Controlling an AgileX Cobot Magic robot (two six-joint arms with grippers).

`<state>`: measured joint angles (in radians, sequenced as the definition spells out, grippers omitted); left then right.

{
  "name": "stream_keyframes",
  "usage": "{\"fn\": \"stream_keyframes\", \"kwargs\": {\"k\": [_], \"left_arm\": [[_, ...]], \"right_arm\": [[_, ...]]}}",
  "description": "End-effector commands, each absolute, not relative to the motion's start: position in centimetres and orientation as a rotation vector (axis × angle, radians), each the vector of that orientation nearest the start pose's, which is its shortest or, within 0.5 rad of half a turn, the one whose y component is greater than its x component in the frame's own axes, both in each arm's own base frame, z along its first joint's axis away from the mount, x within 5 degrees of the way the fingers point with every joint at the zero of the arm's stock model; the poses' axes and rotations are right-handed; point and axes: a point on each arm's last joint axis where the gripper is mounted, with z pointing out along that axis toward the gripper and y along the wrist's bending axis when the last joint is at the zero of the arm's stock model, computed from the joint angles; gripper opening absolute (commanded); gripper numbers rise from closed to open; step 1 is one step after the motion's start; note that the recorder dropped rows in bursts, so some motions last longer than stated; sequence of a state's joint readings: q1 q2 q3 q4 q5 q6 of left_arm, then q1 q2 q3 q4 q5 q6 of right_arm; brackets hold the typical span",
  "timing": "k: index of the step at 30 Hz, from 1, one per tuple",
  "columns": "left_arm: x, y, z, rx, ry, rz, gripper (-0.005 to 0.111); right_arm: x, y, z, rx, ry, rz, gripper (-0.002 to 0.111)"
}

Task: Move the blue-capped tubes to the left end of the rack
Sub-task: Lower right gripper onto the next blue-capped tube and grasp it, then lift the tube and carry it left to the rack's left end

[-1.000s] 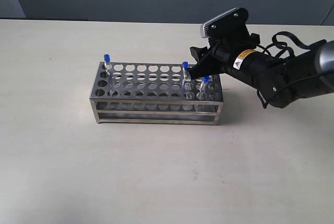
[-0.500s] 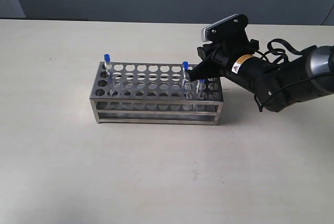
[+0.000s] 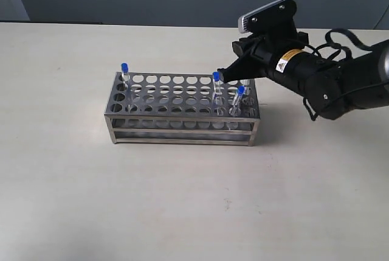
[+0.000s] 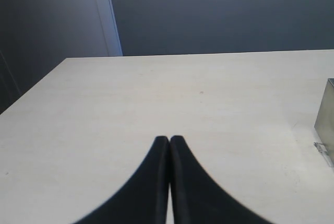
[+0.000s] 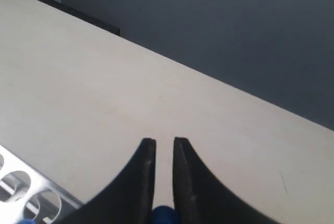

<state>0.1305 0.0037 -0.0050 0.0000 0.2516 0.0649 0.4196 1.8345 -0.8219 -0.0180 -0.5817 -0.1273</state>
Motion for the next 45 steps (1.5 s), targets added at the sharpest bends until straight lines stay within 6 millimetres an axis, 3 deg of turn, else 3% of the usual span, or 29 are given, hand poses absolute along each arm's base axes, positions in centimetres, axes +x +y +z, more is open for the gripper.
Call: {"fn": "stream_keyframes", "kwargs": {"k": [1, 13, 20, 27, 31, 32, 36, 45], "left_arm": [[5.5, 0.7, 19.1, -0.064, 1.724, 0.145, 0.0], [5.5, 0.7, 19.1, -0.064, 1.724, 0.145, 0.0], [5.5, 0.7, 19.1, -0.064, 1.724, 0.145, 0.0], [5.5, 0.7, 19.1, -0.064, 1.724, 0.145, 0.0], [5.5, 0.7, 19.1, -0.064, 1.724, 0.145, 0.0], [5.5, 0.7, 19.1, -0.064, 1.724, 0.145, 0.0], [5.5, 0.7, 19.1, -0.064, 1.724, 0.145, 0.0], [5.5, 0.7, 19.1, -0.064, 1.724, 0.145, 0.0]], "right_arm": [[32.7, 14.8, 19.5, -0.562, 1.803, 0.19, -0.001], [30.7, 14.6, 24.9, -0.584, 1.693, 0.204, -0.001], [29.1, 18.2, 25.8, -0.657, 1.605, 0.341, -0.001], [29.2, 21.9, 27.5, -0.699, 1.501, 0.459, -0.001], [29.8, 24.1, 26.9, -0.791, 1.449, 0.52, -0.001], [29.6, 25.0, 26.0, -0.857, 1.377, 0.607, -0.001], [30.6, 26.6, 23.4, -0.922, 1.369, 0.669, -0.001], [33.0, 30.0, 22.0, -1.042, 1.329, 0.81, -0.001]]}}
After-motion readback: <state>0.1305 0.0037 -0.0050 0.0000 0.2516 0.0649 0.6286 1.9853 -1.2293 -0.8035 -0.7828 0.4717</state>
